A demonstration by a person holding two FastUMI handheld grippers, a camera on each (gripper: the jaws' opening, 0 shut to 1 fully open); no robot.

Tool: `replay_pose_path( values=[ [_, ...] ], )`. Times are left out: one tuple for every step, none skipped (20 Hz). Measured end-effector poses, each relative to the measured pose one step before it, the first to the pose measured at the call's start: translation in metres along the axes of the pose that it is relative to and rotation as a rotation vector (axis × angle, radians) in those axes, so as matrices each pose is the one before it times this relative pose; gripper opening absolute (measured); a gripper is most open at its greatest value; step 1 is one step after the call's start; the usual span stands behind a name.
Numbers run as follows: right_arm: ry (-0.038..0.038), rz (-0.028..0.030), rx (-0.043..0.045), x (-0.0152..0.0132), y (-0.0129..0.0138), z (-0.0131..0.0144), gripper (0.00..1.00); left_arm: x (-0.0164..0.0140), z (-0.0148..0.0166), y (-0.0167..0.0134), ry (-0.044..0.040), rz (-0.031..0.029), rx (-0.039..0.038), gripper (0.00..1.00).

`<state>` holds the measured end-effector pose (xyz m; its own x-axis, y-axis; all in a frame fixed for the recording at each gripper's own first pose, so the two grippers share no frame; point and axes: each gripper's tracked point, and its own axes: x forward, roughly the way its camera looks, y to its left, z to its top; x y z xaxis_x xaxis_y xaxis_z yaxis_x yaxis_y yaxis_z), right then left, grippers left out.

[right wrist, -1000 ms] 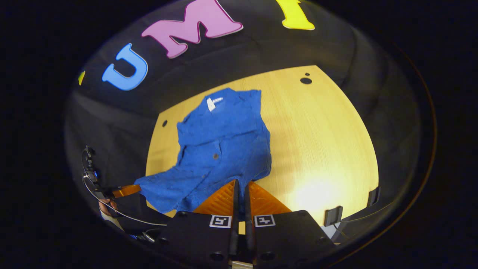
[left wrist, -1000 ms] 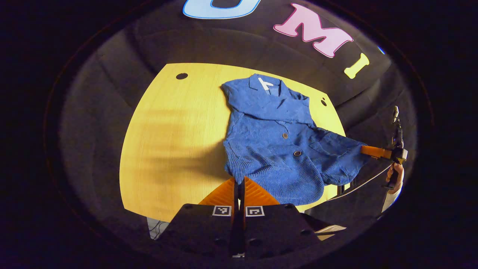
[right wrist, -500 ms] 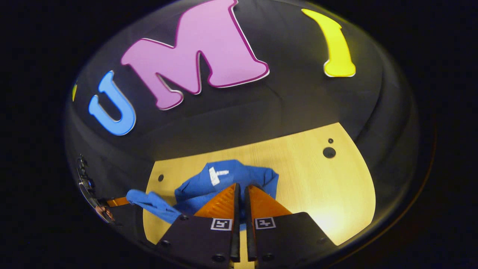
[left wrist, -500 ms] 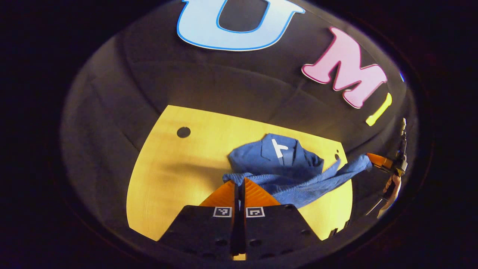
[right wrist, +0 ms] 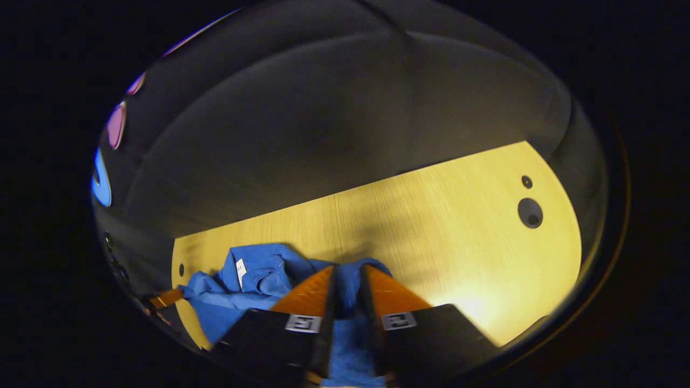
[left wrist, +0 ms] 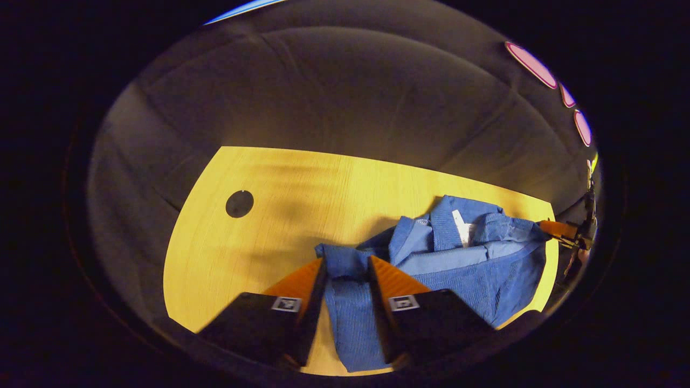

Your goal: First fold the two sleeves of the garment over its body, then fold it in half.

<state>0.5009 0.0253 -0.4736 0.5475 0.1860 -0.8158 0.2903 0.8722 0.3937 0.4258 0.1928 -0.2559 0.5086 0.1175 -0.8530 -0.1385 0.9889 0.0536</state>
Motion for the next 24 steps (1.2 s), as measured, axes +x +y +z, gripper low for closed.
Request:
replay_pose_path(
  values=[
    [-0.03268,0.02431,0.01822,0.00277,-0.00102,0.0138,0.67,0.00538,0.01127,-0.00201,-0.05524,0.00004,-0.01673,0.89],
    [-0.04143,0.02106,0.02072,0.0035,0.00034,0.01332,1.0,-0.00501,0.00891,-0.00639,-0.05461,-0.02616,-0.02603,0.86],
    [-0.0424,0.01907,0.00865,-0.00733,0.00299,0.0085,0.97,-0.00154,0.00516,-0.00141,-0.04645,-0.02338,-0.02923,0.84],
    [-0.04669,0.01795,0.01125,-0.00677,0.00358,0.01235,0.97,-0.00442,0.00728,-0.0047,-0.03434,-0.02449,-0.02093,0.84],
    [-0.03166,0.0166,-0.00668,-0.00589,0.0042,0.01021,0.97,-0.00469,0.00375,-0.00212,-0.02992,-0.01211,-0.01748,0.84],
    [-0.0271,0.02031,-0.02517,-0.01062,0.00657,0.00893,0.97,-0.00743,0.00367,-0.00574,-0.01528,-0.0203,-0.01724,0.84],
    [-0.02721,0.01199,-0.04277,-0.01225,0.00425,0.00631,0.97,-0.01491,0.0028,-0.00389,-0.00882,-0.02311,-0.01516,0.84],
    [-0.03032,0.01286,-0.04923,-0.01365,0.00686,0.00768,0.97,-0.01672,0.0039,-0.00195,-0.01767,-0.01463,-0.00425,0.84],
    [-0.02188,0.00905,-0.04491,-0.01639,0.00768,0.00689,0.97,-0.01796,0.00258,-0.00246,-0.02674,-0.01243,0.00225,0.85],
    [-0.02478,0.0237,-0.03821,-0.01871,0.01209,0.00745,0.97,-0.01823,0.00444,-0.00335,-0.03219,0.00135,0.02552,0.85],
    [-0.02608,0.0205,-0.04837,-0.02099,0.01443,0.00682,0.97,-0.01679,0.00055,-0.00374,-0.04214,0.00529,0.03722,0.85],
    [-0.03423,0.0139,-0.06016,-0.02134,0.01437,0.0061,0.97,-0.02,0.00122,-0.00848,-0.04385,-0.00326,0.04366,0.85],
    [-0.03445,0.01083,-0.06826,-0.02371,0.01716,0.00684,0.97,-0.02203,-0.00048,-0.00961,-0.02926,-0.00287,0.04524,0.85],
    [-0.03643,-0.00486,-0.05948,-0.02547,0.0179,0.00768,0.97,-0.02329,-0.00127,-0.00726,-0.02559,0.01057,0.04205,0.84],
    [-0.03484,-0.00183,-0.04277,-0.02818,0.01959,0.00853,0.97,-0.02414,-0.0008,-0.01008,-0.03003,-0.00204,0.03253,0.85],
    [-0.03294,-0.00549,-0.02333,-0.02745,0.02012,0.00795,0.98,-0.02545,0.0002,-0.01193,-0.03116,-0.00803,0.02209,0.85],
    [-0.02433,0.00867,-0.01813,-0.02799,0.02194,0.0044,0.97,-0.02524,0.00258,-0.01306,-0.03576,-0.02031,0.0157,0.85],
    [-0.01701,0.00701,-0.02103,-0.02799,0.01986,0.0039,0.97,-0.02546,0.00359,-0.0104,-0.02582,-0.00139,0.01551,0.85],
    [-0.01045,0.00092,-0.02132,-0.02893,0.01637,0.00048,0.97,-0.02716,0.00402,-0.00674,-0.02293,0.00986,0.00014,0.84],
    [-0.00148,-0.01125,-0.02066,-0.02826,0.01513,-0.0025,0.98,-0.02672,0.00344,-0.00912,-0.01824,-0.00293,-0.0076,0.84],
    [-0.01387,-0.01209,-0.01763,-0.0309,0.01099,-0.00087,0.98,-0.02496,0.00079,-0.00854,-0.01796,-0.00244,-0.009,0.84],
    [-0.0266,-0.00474,-0.0103,-0.02666,0.01187,0.00046,0.98,-0.02345,0.00113,-0.00648,-0.02218,-0.00829,-0.00688,0.84],
    [-0.0377,-0.0007,0.00485,-0.02957,0.01308,0.00489,0.98,-0.02164,0.00213,-0.00553,-0.03618,-0.0166,0.00187,0.84],
    [-0.0411,0.00572,0.0109,-0.02357,0.01223,0.00527,0.98,-0.01795,0.00587,-0.00204,-0.04933,-0.00066,0.00483,0.84]
  ],
)
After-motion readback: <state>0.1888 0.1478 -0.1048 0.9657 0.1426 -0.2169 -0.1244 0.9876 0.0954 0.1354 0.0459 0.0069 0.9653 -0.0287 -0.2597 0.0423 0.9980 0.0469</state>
